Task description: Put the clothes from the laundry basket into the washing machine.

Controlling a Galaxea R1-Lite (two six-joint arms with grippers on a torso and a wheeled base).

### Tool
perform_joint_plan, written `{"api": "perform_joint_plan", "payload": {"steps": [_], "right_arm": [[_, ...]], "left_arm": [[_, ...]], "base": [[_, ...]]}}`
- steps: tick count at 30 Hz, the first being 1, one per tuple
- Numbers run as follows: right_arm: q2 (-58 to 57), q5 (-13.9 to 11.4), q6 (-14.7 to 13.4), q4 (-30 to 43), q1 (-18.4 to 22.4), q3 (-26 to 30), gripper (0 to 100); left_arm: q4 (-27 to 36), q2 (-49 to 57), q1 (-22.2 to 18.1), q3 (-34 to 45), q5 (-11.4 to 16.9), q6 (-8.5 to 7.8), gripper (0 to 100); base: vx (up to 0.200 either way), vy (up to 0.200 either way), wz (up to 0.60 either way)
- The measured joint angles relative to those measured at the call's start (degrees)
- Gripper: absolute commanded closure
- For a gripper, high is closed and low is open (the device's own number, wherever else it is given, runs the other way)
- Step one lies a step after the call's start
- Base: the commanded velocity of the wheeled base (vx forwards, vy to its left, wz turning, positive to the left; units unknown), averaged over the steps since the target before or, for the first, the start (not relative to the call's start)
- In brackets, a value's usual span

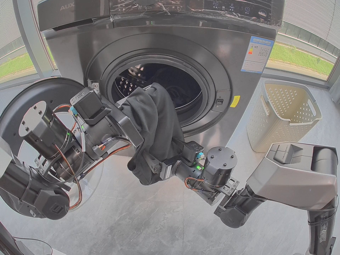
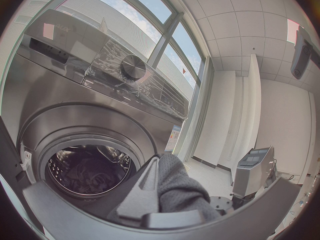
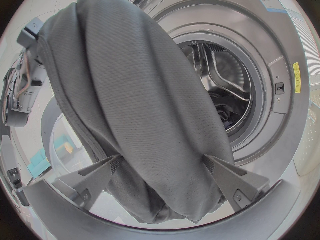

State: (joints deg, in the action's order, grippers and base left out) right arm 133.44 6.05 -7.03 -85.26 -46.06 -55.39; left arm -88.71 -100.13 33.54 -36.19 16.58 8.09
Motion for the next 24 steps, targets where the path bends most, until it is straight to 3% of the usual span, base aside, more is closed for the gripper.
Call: {"api": "perform_joint_plan", "payload": {"steps": [14, 15, 24], "right_arm": [[4.44, 0.09, 0.01, 0.02, 2.23, -5.66, 0], [4.57, 0.09, 0.01, 0.02, 2.21, -5.90, 100], [4.22, 0.09, -0.16, -0.11, 2.32, -5.94, 100]], "left_arm": [[0.06, 2.21, 0.41, -0.13, 0.09, 0.57, 100], [0.04, 2.28, 0.41, -0.13, 0.06, 0.55, 100], [0.24, 2.15, -0.68, -0.21, -0.07, 0.57, 100]], "base": [[0.000, 0.000, 0.00], [0.000, 0.000, 0.00], [0.000, 0.000, 0.00]]}}
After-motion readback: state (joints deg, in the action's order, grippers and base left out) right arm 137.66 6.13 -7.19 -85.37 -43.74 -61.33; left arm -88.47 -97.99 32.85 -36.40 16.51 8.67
